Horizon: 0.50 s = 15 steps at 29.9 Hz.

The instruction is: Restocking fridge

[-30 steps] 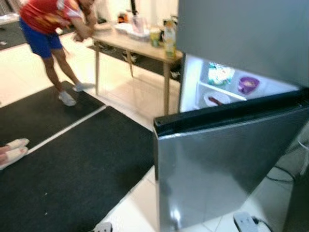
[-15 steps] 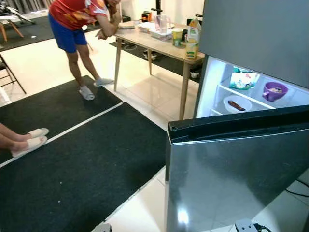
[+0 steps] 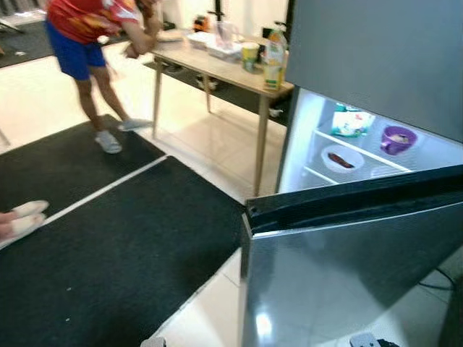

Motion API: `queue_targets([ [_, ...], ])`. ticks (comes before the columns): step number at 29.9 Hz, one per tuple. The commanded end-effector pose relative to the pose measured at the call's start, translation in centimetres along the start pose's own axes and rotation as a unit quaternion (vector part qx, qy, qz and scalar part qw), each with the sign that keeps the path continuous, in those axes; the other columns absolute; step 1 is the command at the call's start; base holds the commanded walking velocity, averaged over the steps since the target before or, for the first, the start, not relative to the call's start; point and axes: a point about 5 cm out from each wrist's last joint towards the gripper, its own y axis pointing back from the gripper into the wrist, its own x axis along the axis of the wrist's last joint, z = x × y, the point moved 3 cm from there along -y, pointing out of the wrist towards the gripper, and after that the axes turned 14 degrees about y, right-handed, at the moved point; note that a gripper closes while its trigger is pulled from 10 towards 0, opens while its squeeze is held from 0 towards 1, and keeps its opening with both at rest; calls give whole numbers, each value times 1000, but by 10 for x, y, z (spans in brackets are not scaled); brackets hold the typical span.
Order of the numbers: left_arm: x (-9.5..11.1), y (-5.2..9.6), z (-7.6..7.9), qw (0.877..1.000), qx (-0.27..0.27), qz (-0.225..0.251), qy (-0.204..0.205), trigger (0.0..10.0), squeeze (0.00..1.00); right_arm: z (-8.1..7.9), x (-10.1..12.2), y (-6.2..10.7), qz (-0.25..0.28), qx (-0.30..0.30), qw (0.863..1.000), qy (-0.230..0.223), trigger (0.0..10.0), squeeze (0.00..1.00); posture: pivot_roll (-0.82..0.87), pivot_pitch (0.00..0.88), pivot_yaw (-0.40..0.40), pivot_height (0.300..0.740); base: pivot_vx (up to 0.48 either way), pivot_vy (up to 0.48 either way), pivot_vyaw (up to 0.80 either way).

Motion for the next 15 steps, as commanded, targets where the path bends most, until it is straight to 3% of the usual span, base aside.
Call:
queue_targets([
  [1, -2, 0, -1, 1000, 1, -6, -2, 10000, 0, 1, -3, 1, -6, -3, 1000, -1, 10000, 0, -61, 0, -16, 740, 315, 0, 0],
  [15, -3, 1, -2, 1000, 1, -7, 0, 10000, 0, 0, -5, 1, -6, -2, 1000, -5, 10000, 0, -64, 0, -14, 740, 301, 0, 0],
])
